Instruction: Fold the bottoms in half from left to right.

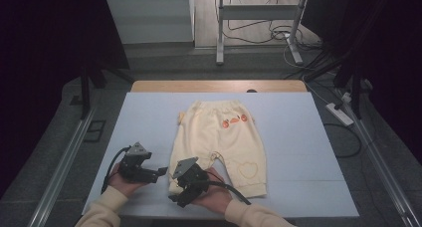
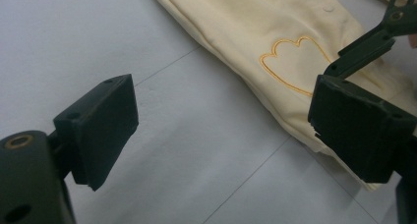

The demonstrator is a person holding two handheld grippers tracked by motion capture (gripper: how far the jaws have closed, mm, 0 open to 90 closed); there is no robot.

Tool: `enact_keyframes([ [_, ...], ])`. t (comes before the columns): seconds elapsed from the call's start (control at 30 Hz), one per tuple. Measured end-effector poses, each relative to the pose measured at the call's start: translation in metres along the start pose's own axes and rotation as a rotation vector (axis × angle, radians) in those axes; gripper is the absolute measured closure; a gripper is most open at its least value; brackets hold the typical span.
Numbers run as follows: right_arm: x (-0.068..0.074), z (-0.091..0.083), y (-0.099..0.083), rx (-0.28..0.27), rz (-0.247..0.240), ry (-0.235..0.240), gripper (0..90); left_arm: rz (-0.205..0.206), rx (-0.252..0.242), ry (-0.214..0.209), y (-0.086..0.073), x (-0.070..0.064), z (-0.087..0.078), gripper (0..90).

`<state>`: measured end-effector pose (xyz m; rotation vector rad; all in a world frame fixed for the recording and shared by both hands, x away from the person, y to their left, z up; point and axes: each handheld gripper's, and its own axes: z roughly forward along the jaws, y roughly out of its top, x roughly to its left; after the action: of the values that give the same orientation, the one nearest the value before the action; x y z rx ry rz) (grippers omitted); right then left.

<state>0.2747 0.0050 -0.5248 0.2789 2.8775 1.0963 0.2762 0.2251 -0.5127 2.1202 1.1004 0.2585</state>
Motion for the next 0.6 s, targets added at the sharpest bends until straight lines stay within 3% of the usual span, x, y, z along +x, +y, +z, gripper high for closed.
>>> enact_keyframes([
  [0.2, 0.0059, 0.0036, -0.0022, 0.021, -0.033, -0.046, 22.2, 0.0, -0.006, 0.002, 0.0005, -0.0002, -0.0006, 11.5],
  [0.6, 0.0074, 0.0081, -0.0037, 0.03, -0.068, -0.086, 32.3, -0.002, -0.006, 0.003, 0.0008, 0.0006, 0.0003, 11.5],
])
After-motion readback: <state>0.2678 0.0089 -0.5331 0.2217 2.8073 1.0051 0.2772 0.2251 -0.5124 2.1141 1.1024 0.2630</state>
